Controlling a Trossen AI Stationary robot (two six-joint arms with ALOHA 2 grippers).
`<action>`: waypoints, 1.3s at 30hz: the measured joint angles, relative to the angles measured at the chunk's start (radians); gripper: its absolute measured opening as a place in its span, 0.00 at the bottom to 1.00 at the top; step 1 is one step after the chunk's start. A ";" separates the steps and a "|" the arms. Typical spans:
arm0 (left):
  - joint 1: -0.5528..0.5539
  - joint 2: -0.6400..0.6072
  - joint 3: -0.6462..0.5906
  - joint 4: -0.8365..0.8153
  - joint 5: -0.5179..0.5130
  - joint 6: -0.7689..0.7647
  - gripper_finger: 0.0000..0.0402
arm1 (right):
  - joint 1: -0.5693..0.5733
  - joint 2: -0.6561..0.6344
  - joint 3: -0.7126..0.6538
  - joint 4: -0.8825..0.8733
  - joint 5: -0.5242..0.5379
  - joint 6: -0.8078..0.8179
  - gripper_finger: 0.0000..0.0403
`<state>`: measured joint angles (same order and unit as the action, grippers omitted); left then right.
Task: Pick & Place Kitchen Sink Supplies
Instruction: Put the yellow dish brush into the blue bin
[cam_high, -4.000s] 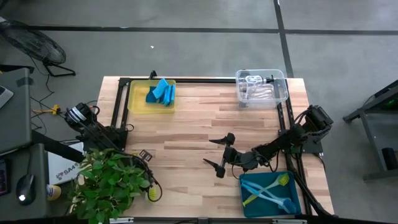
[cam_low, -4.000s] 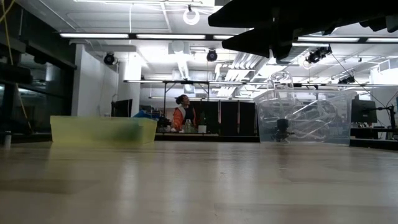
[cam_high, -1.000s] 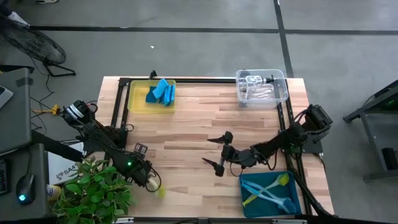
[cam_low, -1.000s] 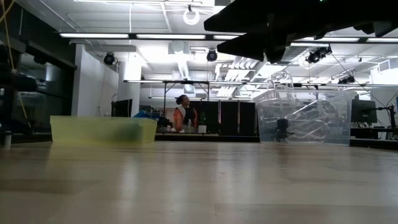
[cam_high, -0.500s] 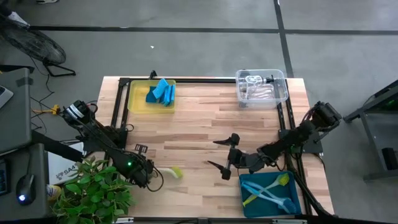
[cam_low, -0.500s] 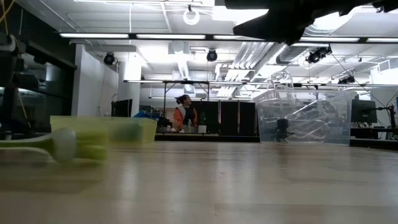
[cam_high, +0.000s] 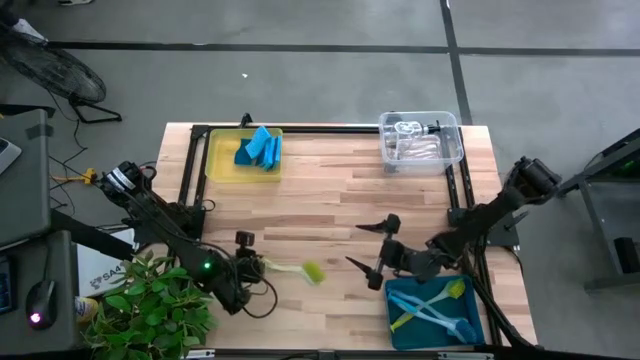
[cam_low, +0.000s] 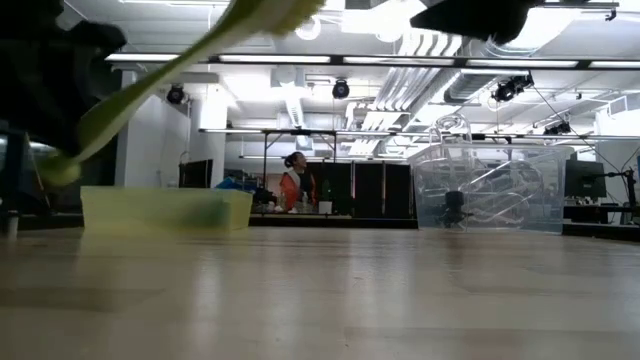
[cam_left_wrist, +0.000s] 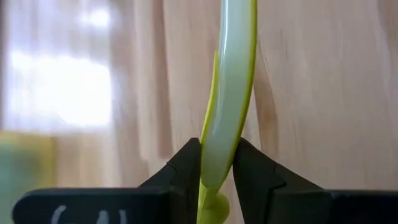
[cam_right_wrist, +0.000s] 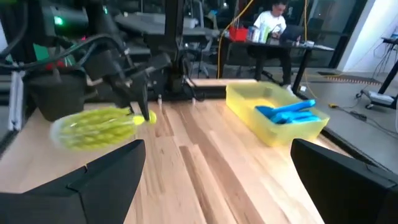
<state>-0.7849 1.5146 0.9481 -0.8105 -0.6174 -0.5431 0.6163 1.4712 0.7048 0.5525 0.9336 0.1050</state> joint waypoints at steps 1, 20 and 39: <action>0.002 0.000 0.005 0.021 -0.025 0.021 0.18 | 0.006 -0.015 0.000 -0.004 0.004 -0.006 0.98; 0.344 0.000 0.010 0.614 0.096 0.382 0.18 | 0.099 -0.224 0.000 -0.327 0.249 0.113 0.98; 0.393 0.000 0.010 0.858 0.011 0.522 0.18 | 0.024 -0.035 0.000 -0.182 0.064 0.222 0.98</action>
<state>-0.3920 1.5146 0.9585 0.0479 -0.6066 -0.0208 0.6404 1.4366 0.7052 0.3700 0.9972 0.3270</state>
